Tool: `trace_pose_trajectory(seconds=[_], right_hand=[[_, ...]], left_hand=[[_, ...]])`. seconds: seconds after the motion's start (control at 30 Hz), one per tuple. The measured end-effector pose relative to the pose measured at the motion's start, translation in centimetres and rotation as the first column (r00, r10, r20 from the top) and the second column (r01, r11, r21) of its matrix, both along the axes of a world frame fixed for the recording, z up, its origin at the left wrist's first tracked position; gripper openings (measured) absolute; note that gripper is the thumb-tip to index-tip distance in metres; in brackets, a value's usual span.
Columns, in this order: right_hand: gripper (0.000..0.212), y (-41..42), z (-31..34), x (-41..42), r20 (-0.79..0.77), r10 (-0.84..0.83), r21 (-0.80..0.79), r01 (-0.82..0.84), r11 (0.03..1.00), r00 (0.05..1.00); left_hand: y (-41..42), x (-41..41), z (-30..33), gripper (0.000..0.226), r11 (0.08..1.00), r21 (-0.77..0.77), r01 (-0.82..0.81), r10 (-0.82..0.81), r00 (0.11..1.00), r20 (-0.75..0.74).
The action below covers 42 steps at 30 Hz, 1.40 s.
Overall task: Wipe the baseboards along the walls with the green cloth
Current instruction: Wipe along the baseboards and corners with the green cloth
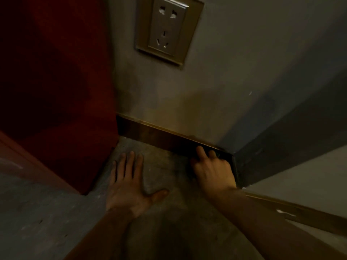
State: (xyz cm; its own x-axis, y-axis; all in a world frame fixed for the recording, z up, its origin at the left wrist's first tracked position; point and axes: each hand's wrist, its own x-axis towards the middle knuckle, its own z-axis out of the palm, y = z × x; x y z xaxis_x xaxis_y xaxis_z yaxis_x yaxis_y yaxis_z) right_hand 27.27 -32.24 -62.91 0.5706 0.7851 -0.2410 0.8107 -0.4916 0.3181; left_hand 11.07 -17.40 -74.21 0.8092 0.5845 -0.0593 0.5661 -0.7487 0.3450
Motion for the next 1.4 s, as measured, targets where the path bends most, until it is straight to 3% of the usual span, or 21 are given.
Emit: trace_pose_trajectory(seconds=[0.17, 0.23, 0.37, 0.43, 0.53, 0.6, 0.67, 0.77, 1.0, 1.4], right_hand=[[0.045, -2.2, 2.3, -2.4, -0.214, -0.126, 0.353, 0.197, 0.915, 0.969], [0.046, -3.2, 2.3, -3.0, -0.317, -0.143, 0.428, 0.277, 0.861, 0.937], [0.044, -5.1, 1.7, -3.5, -0.632, -0.073, 0.486, 0.468, 0.738, 0.772], [0.042, -5.7, 1.6, -3.9, -0.751, 0.009, 0.496, 0.556, 0.667, 0.660], [0.041, -6.5, 1.7, -4.3, -0.824, 0.149, 0.524, 0.636, 0.566, 0.546], [0.043, -7.2, 2.1, -4.3, -0.833, 0.185, 0.529, 0.652, 0.543, 0.521], [0.051, -7.9, 2.5, -4.2, -0.792, 0.139, 0.553, 0.603, 0.575, 0.594], [0.061, -9.7, 3.0, -4.3, -0.643, 0.029, 0.582, 0.464, 0.668, 0.765], [0.052, -14.3, 3.6, -5.5, -0.334, -0.041, 0.554, 0.231, 0.800, 0.942], [0.051, -18.9, 3.7, -6.9, -0.154, -0.012, 0.503, 0.088, 0.860, 0.988]], left_hand=[[0.6, 0.0, 1.1, 0.133, 0.996, -0.089, 0.025, -0.026, 1.000, -0.013], [0.9, -0.3, 1.9, 0.133, 0.984, -0.139, 0.109, -0.102, 0.993, 0.057], [-1.0, 1.5, 4.0, 0.114, 0.927, -0.187, 0.325, -0.278, 0.931, 0.236], [-2.3, 3.1, 5.0, 0.099, 0.863, -0.300, 0.406, -0.348, 0.909, 0.230], [-3.7, 3.9, 5.9, 0.097, 0.839, -0.202, 0.506, -0.426, 0.840, 0.337], [-4.1, 3.7, 6.1, 0.071, 0.839, -0.125, 0.530, -0.461, 0.814, 0.354], [-4.5, 3.8, 6.7, 0.056, 0.850, -0.083, 0.521, -0.455, 0.804, 0.383], [-5.5, 4.2, 7.7, 0.053, 0.837, -0.045, 0.545, -0.495, 0.789, 0.364], [-9.6, 4.2, 11.2, 0.043, 0.804, 0.091, 0.588, -0.594, 0.784, 0.179], [-15.2, 3.0, 13.7, 0.059, 0.784, 0.230, 0.576, -0.593, 0.805, 0.006]])
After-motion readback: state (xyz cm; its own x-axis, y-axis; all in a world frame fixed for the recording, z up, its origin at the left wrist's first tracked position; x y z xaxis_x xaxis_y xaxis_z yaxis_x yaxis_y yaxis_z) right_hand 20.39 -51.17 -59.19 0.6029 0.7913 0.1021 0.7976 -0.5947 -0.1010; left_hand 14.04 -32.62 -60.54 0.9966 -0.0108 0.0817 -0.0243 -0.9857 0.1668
